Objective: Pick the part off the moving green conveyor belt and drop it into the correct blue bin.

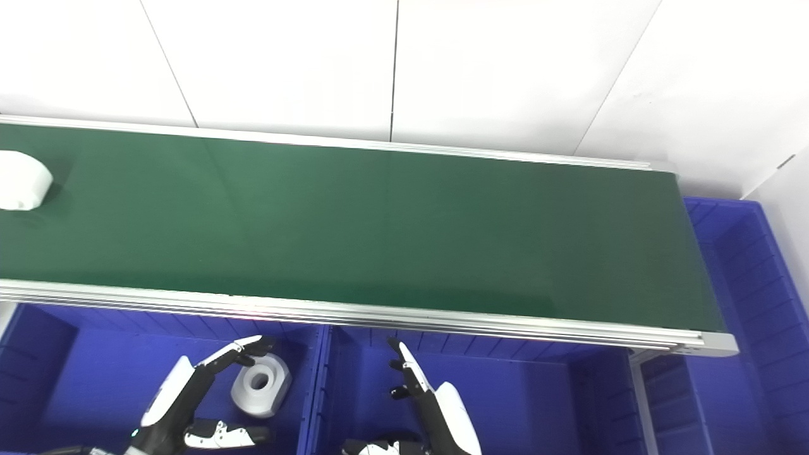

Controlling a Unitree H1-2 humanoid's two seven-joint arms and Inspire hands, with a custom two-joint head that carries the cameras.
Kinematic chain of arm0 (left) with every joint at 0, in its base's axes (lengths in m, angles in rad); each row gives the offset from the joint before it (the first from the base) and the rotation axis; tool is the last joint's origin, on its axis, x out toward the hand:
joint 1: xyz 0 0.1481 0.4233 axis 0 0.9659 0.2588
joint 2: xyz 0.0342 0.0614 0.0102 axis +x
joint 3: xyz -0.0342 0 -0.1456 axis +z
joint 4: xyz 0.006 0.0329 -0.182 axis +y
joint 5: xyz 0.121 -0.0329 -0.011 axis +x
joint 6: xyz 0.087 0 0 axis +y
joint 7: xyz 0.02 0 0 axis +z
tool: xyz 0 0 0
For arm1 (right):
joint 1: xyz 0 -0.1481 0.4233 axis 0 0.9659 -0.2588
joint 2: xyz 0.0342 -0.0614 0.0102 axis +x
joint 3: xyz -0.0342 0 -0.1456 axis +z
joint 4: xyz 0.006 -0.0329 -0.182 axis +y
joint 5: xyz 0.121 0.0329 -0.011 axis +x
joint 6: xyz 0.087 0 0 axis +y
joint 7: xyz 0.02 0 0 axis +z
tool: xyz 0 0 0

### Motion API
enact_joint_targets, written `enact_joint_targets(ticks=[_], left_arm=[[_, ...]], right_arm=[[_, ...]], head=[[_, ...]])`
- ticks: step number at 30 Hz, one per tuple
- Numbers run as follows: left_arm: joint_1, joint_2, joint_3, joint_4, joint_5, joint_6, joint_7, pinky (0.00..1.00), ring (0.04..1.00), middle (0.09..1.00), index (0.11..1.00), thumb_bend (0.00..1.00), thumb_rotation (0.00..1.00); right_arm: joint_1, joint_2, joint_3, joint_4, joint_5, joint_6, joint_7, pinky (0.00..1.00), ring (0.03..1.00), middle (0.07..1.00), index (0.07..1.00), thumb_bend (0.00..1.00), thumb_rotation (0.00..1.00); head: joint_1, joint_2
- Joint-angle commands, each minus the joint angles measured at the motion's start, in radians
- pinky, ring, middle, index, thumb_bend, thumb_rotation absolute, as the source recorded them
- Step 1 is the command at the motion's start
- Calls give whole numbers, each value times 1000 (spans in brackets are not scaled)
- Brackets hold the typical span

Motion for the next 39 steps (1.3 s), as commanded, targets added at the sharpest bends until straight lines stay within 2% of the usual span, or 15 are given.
enact_joint_targets(ticks=[1, 15, 31, 35, 39], left_arm=[[-15, 21, -2, -17, 1, -14, 32, 692, 764, 803, 801, 795, 568], [-24, 30, -26, -23, 6, -14, 61, 689, 761, 802, 805, 786, 574], [-21, 36, -22, -32, 0, -14, 57, 689, 760, 800, 800, 795, 580], [-23, 38, -25, -32, 4, -14, 60, 695, 763, 803, 803, 788, 576], [-21, 35, -23, -32, -1, -14, 59, 693, 761, 800, 800, 794, 575]], right_arm=[[3, 10, -4, -28, -1, -54, -21, 733, 904, 970, 989, 892, 462], [5, 11, -6, -34, -1, -45, -18, 739, 910, 970, 987, 890, 460], [7, 15, -3, -46, 14, -35, -3, 757, 910, 967, 987, 890, 463], [3, 13, -3, -36, 8, -52, -12, 761, 912, 965, 988, 882, 469], [9, 12, -4, -52, 7, -26, -2, 750, 909, 967, 991, 888, 476]], head=[[1, -1], [-1, 7], [-2, 18], [-2, 19], [0, 20]])
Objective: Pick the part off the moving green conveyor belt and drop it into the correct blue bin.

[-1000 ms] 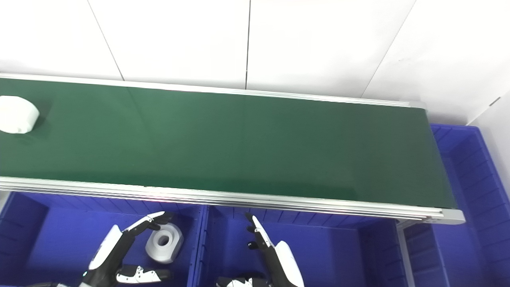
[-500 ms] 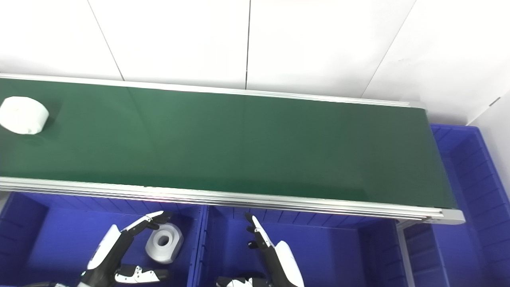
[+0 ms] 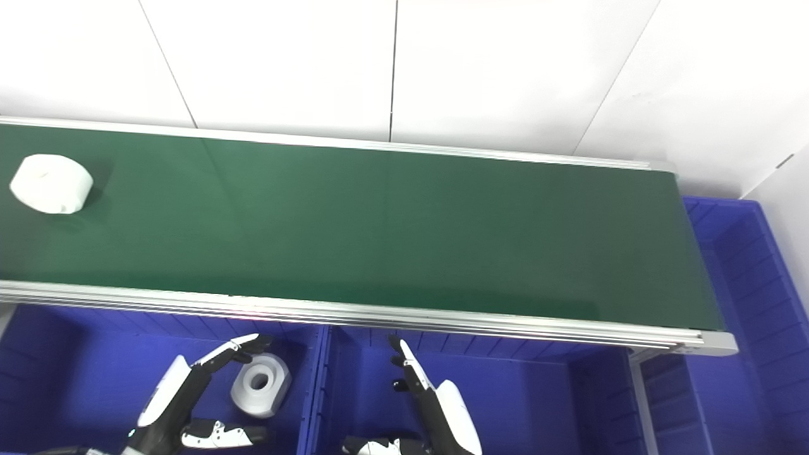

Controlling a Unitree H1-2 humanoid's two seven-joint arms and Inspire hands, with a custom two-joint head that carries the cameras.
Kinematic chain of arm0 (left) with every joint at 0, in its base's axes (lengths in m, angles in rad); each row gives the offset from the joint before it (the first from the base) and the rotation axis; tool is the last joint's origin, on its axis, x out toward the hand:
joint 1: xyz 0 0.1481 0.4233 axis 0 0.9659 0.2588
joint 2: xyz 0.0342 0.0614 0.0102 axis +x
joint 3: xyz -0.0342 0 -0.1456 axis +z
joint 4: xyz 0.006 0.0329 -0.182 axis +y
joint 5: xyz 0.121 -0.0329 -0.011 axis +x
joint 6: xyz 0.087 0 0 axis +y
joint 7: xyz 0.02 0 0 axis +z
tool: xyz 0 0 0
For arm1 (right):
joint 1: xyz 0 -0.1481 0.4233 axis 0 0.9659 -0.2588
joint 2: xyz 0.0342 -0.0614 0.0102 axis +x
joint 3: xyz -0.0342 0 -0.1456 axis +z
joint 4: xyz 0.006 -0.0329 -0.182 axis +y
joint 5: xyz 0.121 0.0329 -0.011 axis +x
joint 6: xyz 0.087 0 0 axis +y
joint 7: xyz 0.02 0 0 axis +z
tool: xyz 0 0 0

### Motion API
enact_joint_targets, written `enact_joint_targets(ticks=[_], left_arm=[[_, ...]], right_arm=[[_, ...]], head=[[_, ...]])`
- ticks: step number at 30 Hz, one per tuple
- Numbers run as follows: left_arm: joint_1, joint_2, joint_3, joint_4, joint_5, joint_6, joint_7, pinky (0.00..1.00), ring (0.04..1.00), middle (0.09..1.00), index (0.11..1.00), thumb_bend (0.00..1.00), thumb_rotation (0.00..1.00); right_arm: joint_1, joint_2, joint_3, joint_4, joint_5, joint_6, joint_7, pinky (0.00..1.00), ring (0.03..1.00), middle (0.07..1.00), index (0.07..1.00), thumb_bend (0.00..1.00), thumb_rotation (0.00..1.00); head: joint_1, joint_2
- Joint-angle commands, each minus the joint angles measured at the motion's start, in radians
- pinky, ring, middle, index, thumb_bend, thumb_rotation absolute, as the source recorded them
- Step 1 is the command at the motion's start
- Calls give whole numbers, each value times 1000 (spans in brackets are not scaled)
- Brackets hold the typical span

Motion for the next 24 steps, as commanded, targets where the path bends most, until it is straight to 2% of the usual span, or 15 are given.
enact_joint_targets(ticks=[1, 3, 4, 5, 9, 13, 17, 24], left_arm=[[-12, 20, 2, -23, -1, -14, 20, 693, 761, 801, 800, 793, 575], [-12, 20, 1, -20, 11, -14, 27, 690, 760, 801, 800, 792, 586], [-13, 18, -3, -19, 15, -14, 33, 688, 758, 800, 800, 789, 585], [-14, 15, -5, -18, 15, -14, 37, 687, 757, 798, 798, 788, 577], [-10, -6, -7, -2, 6, -14, 32, 674, 748, 792, 793, 809, 580], [-17, -17, -19, 14, 6, -14, 29, 667, 744, 786, 782, 795, 559], [-26, -27, -29, 34, 22, -14, 46, 661, 737, 780, 772, 788, 562], [-34, -30, -34, 50, 12, -14, 33, 656, 731, 775, 766, 773, 559]], right_arm=[[9, 8, -2, -44, 1, -22, -4, 748, 907, 966, 992, 889, 479], [6, 8, -2, -34, 1, -39, -11, 749, 905, 964, 993, 885, 475], [7, 6, -3, -31, 0, -44, -13, 751, 904, 963, 993, 883, 474], [6, 4, -4, -27, 1, -49, -14, 754, 906, 964, 994, 883, 473], [2, -9, -14, 1, 45, -78, -5, 771, 926, 978, 999, 876, 460], [-4, -19, -18, 15, 55, -82, -2, 834, 951, 995, 1000, 871, 463], [-15, -22, -24, 43, 61, -104, -5, 870, 969, 1000, 1000, 871, 462], [-22, -19, -29, 60, 70, -103, 3, 880, 978, 1000, 1000, 858, 431]], head=[[1, -1], [4, -3], [40, -10], [40, -10], [175, -72], [239, -100], [273, -134], [265, -153]])
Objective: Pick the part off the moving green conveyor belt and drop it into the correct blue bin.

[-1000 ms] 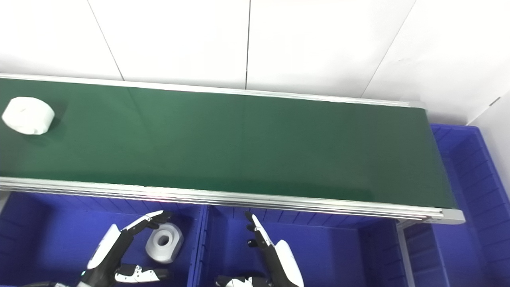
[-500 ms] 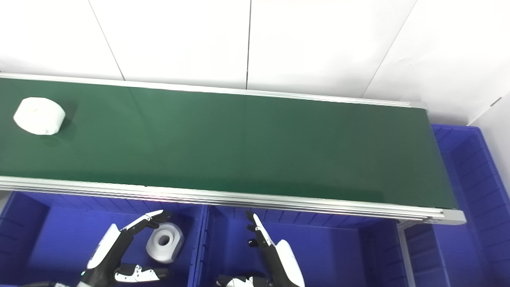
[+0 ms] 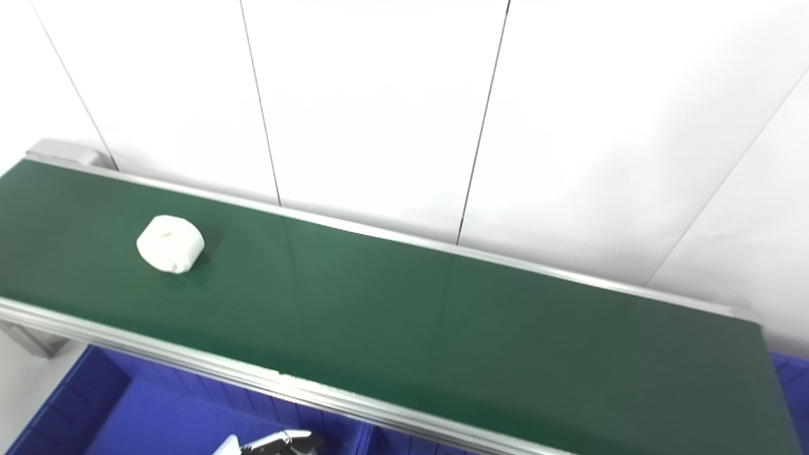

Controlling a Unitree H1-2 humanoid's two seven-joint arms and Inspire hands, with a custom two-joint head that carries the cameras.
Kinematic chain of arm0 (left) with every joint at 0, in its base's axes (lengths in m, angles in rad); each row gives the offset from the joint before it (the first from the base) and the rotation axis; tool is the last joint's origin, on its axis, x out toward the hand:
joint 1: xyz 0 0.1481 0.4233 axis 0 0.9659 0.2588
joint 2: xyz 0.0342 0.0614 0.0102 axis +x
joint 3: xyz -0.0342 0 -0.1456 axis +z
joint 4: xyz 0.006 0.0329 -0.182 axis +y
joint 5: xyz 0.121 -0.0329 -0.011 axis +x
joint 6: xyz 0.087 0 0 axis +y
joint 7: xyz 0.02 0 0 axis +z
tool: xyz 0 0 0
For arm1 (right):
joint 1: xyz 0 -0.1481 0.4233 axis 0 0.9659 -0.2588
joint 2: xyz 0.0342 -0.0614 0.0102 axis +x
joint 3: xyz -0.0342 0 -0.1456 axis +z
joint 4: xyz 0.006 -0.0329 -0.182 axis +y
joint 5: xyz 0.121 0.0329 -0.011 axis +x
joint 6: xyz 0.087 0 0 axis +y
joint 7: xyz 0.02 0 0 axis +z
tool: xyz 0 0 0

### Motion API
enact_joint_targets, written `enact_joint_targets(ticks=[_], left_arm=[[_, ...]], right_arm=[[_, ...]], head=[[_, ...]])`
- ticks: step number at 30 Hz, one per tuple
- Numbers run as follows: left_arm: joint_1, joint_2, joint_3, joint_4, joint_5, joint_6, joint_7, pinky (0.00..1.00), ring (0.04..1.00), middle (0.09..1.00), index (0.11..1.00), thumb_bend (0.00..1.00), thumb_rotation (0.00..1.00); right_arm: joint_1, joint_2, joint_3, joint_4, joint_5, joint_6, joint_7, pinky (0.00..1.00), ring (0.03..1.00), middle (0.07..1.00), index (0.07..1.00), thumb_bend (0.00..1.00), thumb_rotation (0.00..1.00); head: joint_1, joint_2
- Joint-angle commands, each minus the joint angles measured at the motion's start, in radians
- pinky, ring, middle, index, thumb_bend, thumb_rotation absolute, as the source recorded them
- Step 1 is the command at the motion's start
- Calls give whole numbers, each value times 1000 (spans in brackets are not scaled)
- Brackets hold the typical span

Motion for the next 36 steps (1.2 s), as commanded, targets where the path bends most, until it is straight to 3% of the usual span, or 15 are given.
enact_joint_targets(ticks=[1, 6, 9, 19, 24, 29, 36], left_arm=[[-17, 8, 0, -1, 8, -13, 17, 654, 730, 775, 766, 773, 557], [-23, 7, -7, 11, 6, -13, 25, 647, 726, 768, 762, 776, 555], [-22, 10, -3, 12, 2, -13, 17, 649, 729, 771, 763, 779, 567], [-20, 13, 4, 7, -9, -13, 14, 639, 723, 769, 760, 780, 568], [-20, 21, 6, -9, -34, -13, 11, 629, 710, 755, 743, 771, 548], [-14, 41, 17, -73, -32, -13, 31, 619, 702, 745, 732, 776, 549], [-48, 108, 78, -283, 1, -13, 90, 625, 701, 733, 721, 749, 516]], right_arm=[[-4, 4, -1, -7, 10, -60, -2, 879, 978, 1000, 1000, 858, 429], [-11, 10, -1, 10, -16, -70, -20, 889, 973, 999, 1000, 855, 435], [-13, 14, -2, 12, -21, -66, -19, 830, 957, 994, 1000, 864, 455], [-19, 22, -2, 28, -10, -79, -18, 881, 963, 984, 1000, 869, 450], [-22, 27, -3, 36, -13, -82, -21, 819, 951, 991, 1000, 877, 449], [-28, 29, -3, 42, -28, -85, -26, 827, 949, 991, 1000, 867, 457], [-40, 36, -4, 47, -15, -83, -15, 762, 925, 989, 1000, 875, 453]], head=[[1, 0], [-12, -13], [-15, -14], [-25, -22], [-29, -28], [-34, -31], [-95, -23]])
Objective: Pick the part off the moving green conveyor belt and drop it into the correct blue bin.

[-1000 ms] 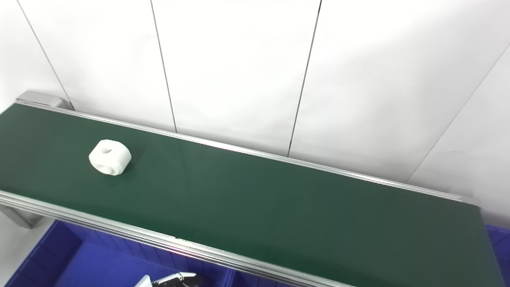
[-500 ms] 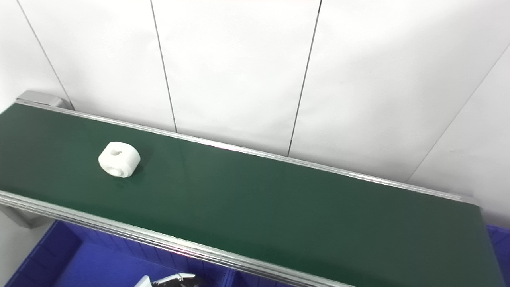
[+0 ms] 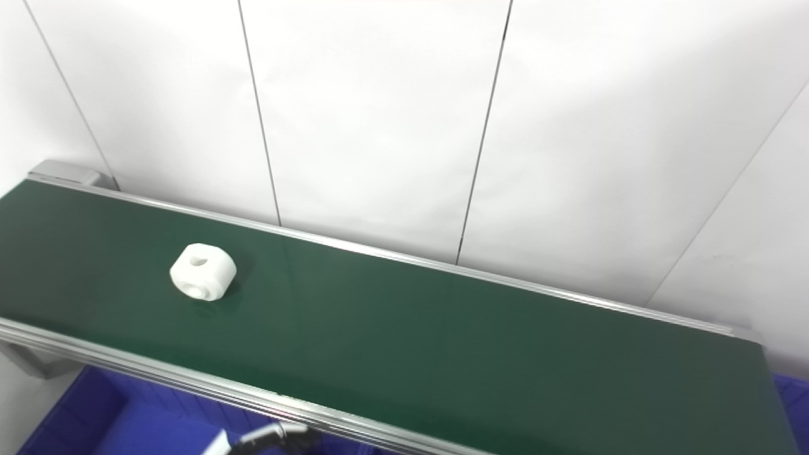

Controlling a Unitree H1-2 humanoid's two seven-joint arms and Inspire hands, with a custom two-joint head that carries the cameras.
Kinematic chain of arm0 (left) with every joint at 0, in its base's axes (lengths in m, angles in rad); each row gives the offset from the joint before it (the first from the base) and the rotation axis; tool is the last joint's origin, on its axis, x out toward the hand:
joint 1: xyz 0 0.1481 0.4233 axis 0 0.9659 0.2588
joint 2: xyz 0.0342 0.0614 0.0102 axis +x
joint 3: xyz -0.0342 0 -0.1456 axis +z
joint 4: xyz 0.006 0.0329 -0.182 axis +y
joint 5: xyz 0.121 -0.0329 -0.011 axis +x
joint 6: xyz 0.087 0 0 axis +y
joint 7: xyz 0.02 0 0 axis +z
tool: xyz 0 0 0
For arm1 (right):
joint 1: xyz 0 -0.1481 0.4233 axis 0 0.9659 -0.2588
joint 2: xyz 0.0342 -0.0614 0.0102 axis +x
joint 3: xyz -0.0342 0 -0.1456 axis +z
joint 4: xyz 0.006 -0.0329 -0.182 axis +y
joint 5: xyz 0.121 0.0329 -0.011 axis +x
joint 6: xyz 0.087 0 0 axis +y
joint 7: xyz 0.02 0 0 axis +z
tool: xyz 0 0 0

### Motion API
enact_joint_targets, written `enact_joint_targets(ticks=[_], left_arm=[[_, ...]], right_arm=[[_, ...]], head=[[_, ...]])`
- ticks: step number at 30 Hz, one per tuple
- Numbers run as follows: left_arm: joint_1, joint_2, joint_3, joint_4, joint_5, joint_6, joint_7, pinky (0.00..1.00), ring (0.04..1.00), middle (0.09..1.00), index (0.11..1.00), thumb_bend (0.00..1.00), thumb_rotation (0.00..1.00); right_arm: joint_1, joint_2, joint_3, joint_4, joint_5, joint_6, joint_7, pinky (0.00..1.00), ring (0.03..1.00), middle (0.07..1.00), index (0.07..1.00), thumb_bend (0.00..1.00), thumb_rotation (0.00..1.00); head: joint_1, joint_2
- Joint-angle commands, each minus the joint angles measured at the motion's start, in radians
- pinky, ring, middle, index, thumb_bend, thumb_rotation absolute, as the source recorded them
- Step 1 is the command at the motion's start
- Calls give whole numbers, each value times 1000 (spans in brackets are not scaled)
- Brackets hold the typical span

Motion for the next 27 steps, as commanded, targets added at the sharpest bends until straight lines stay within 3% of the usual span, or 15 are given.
enact_joint_targets(ticks=[1, 4, 6, 14, 16, 19, 27], left_arm=[[-38, 49, 32, -67, 11, -14, 18, 633, 707, 738, 725, 747, 514], [-53, 75, 74, -124, -12, -14, -31, 651, 720, 749, 741, 752, 544], [-69, 88, 119, -162, -16, -14, -69, 653, 717, 749, 746, 752, 555], [-100, 89, 291, -198, -67, -14, -276, 739, 787, 813, 811, 749, 558], [-113, 81, 337, -176, -76, -14, -333, 775, 814, 834, 832, 732, 555], [-142, 64, 400, -123, -72, -14, -409, 817, 846, 863, 861, 719, 583], [-279, 2, 551, 44, -72, -14, -610, 800, 847, 869, 879, 737, 552]], right_arm=[[-9, 13, 1, -14, 6, -49, -10, 754, 918, 984, 1000, 876, 456], [-11, 18, 1, -15, 12, -46, -8, 715, 903, 978, 1000, 881, 455], [-15, 22, 2, -13, 5, -53, -14, 715, 898, 973, 1000, 878, 455], [-16, 35, 5, -50, -14, -26, -8, 695, 862, 938, 976, 881, 468], [-16, 37, 4, -54, -11, -27, -8, 694, 861, 941, 985, 885, 468], [-20, 35, 3, -49, -1, -39, -5, 688, 856, 941, 980, 898, 442], [-26, 21, -3, -56, 9, -45, 1, 724, 876, 942, 987, 904, 430]], head=[[-15, 6], [-47, 17], [-105, 39], [-209, 124], [-208, 109], [-195, 116], [-122, 125]])
